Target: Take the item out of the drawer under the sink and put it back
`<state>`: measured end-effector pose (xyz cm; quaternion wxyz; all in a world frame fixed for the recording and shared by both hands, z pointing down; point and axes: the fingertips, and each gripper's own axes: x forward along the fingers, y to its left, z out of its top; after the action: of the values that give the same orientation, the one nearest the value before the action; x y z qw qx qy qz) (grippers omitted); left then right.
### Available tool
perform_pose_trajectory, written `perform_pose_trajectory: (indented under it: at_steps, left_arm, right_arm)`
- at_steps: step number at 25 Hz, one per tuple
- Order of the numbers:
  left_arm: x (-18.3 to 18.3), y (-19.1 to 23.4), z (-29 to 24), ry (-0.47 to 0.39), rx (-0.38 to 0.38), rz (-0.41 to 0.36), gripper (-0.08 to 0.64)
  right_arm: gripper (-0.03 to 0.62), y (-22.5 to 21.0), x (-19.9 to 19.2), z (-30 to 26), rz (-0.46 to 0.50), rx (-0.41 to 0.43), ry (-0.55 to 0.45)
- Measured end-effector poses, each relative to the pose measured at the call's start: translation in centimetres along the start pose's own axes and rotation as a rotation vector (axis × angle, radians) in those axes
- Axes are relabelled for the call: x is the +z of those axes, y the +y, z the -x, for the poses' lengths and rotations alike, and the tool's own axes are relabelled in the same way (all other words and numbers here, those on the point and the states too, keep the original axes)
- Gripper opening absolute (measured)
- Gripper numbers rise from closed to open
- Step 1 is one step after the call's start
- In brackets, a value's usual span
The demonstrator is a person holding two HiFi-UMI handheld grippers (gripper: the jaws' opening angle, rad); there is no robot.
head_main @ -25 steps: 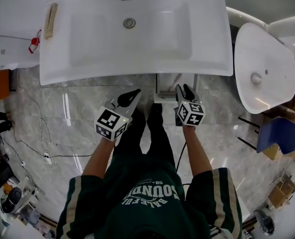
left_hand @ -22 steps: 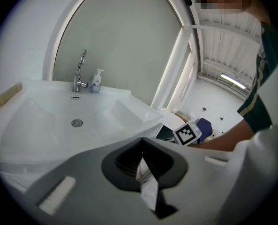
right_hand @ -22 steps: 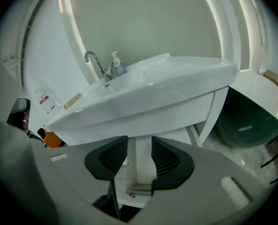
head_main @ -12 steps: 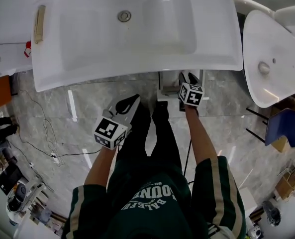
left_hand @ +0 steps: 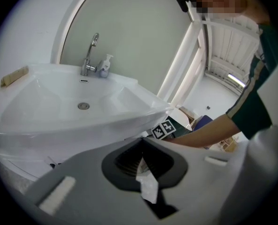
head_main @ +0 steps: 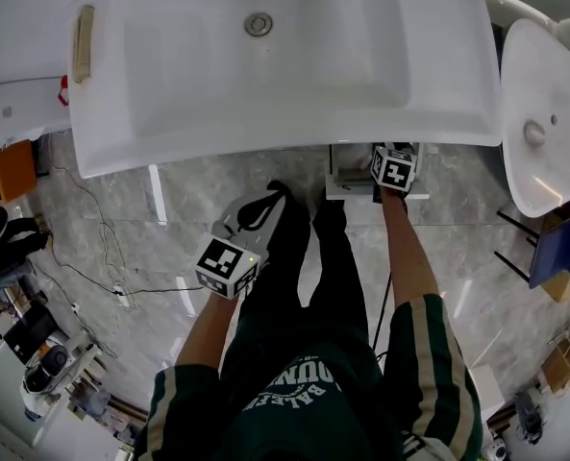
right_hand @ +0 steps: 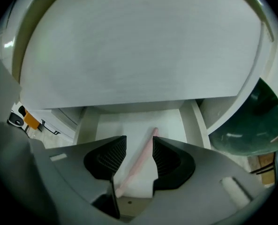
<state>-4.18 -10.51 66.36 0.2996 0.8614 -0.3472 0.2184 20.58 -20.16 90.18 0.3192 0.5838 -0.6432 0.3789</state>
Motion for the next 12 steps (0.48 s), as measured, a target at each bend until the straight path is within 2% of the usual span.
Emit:
perform_pose_trajectory:
  at_steps: [3, 12]
  left_arm:
    - [-0.5, 0.2, -0.1, 0.01, 0.0, 0.005, 0.051]
    - [-1.7, 1.1, 0.3, 0.028, 0.014, 0.018, 0.051]
  right_arm:
    - [0.15, -0.4, -0.8, -1.2, 0.012, -0.015, 0.032]
    - [0.15, -1.1, -2.8, -3.3, -0.039, -0.018, 0.08]
